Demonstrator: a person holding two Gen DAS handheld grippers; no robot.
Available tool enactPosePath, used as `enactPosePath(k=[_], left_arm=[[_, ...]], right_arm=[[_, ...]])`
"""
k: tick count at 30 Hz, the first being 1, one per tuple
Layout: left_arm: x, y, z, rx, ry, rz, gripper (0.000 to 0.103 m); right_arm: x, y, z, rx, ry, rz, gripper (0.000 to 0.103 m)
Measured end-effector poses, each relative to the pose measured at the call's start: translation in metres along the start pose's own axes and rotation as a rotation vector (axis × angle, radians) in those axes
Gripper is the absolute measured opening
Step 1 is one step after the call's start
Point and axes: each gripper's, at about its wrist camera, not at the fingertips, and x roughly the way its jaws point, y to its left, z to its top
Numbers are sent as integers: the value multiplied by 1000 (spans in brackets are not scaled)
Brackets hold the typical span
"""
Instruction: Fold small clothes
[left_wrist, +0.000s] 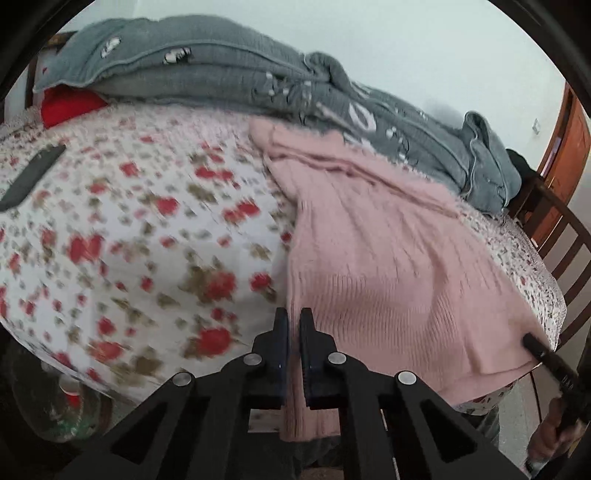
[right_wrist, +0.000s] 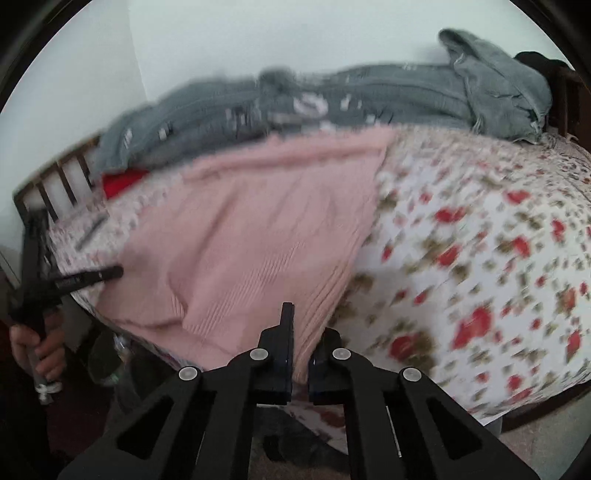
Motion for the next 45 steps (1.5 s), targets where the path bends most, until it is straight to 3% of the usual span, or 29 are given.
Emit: enactPosePath(k=[3,6,13,18,22,26,30,35,39,45], left_arm=[[-4,9,0,1,-2,-7,7],[4,9,-5,5,25,12,7],[10,-1,-15,28,70,6,10],[6,4,-22,21,75,-17,26],[6,5,-28,17,85,-46,30],[6,0,-30,29,79,-46,31],[7,-7,-32,47,73,-42,31],[5,-13,-36,81,53,-15,30],[2,-12,-37,81,65,-31,11],[0,-3,-40,62,69,-63,11]], right_arm=[[-12,-21,3,53,-25,-2,5],[0,-31,-7,76,25,-16,4],[19,-19,-16,32,93,-56,6],[19,-18,-18,14,132,-93,17],[15,-17,-18,13,106,-100,37],[20,-16,-17,46,118,-67,37],[21,-11,-17,37,85,-130,36],[23,-11,-18,43,95,-129,21],[24,-11,-17,40,109,-119,11],[21,-11,-20,21,124,-87,13]])
